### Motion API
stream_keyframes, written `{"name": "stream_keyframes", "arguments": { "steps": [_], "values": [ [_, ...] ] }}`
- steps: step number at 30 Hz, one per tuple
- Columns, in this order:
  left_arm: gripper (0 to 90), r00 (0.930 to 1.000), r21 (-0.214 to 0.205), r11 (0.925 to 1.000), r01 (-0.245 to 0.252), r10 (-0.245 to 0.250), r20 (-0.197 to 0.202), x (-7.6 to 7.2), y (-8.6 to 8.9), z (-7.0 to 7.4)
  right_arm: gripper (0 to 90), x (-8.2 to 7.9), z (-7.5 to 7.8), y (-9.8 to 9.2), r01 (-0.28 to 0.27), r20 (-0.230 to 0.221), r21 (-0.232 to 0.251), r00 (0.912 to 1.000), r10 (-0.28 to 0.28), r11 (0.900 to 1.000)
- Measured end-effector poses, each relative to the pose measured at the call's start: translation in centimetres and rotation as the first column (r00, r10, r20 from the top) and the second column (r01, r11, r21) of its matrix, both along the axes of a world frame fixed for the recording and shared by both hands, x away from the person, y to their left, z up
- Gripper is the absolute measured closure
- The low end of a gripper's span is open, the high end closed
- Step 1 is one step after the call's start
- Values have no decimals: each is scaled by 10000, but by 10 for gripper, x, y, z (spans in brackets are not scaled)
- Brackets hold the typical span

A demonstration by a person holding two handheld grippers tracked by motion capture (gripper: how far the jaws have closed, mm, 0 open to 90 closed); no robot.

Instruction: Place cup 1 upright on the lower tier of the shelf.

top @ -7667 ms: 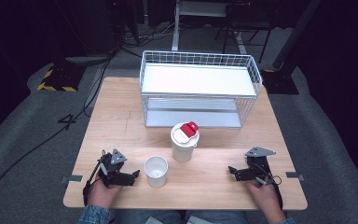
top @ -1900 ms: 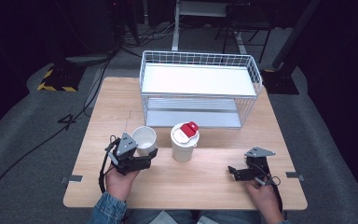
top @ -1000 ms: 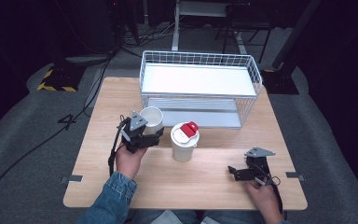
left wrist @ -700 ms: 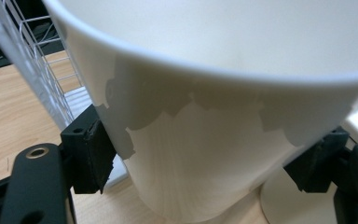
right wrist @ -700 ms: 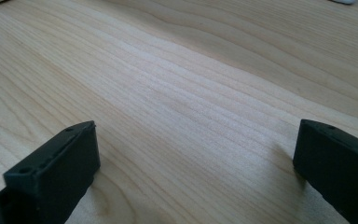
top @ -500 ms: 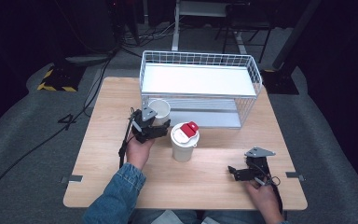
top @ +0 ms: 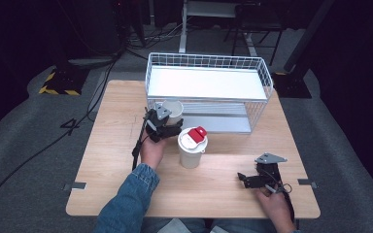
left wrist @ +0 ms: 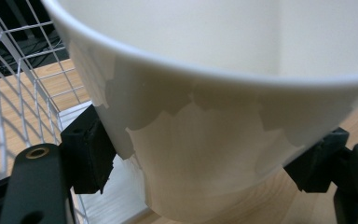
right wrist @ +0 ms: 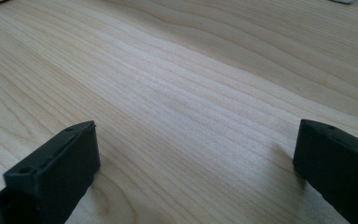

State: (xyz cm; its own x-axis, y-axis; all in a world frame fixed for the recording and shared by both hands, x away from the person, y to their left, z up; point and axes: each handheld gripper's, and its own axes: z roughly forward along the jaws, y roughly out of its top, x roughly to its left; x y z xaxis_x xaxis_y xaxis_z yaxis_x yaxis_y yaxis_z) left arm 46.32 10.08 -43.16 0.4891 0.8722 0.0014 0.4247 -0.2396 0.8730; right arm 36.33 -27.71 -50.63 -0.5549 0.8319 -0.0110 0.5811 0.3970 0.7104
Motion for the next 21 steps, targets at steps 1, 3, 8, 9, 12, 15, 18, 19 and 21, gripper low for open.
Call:
{"name": "stream_keyframes", "arguments": {
  "steps": [1,3,8,9,12,15,18,19,21],
  "values": [
    [225,10000,-21,10000,-22,22,-2,3,-2,-2,5,0,0,0,-1,2,-1,10000,1,10000],
    [225,10000,151,9999,-62,61,44,7,-4,-4,5,0,0,0,0,1,-1,10000,0,10000],
    [225,9997,200,9996,-202,199,157,18,-8,-6,5,0,0,0,1,0,2,10000,-1,10000],
    [225,9997,200,9996,-202,199,157,18,-8,-6,5,0,0,0,1,0,2,10000,-1,10000],
    [224,9989,104,9995,-309,305,359,22,-10,-9,5,0,0,0,1,2,-1,10000,-1,10000],
    [224,9983,87,9991,-415,411,421,25,-14,-14,5,0,0,0,-1,1,-1,10000,1,10000],
    [224,9977,245,9987,-438,425,519,27,-16,-17,5,0,0,0,20,3,-1,10000,-20,10000],
    [224,9974,335,9984,-463,444,576,28,-16,-19,5,0,0,0,15,5,-5,10000,-15,10000],
    [224,9972,328,9982,-494,475,578,30,-17,-22,5,0,0,0,21,2,0,10000,-21,10000]
  ]
}}
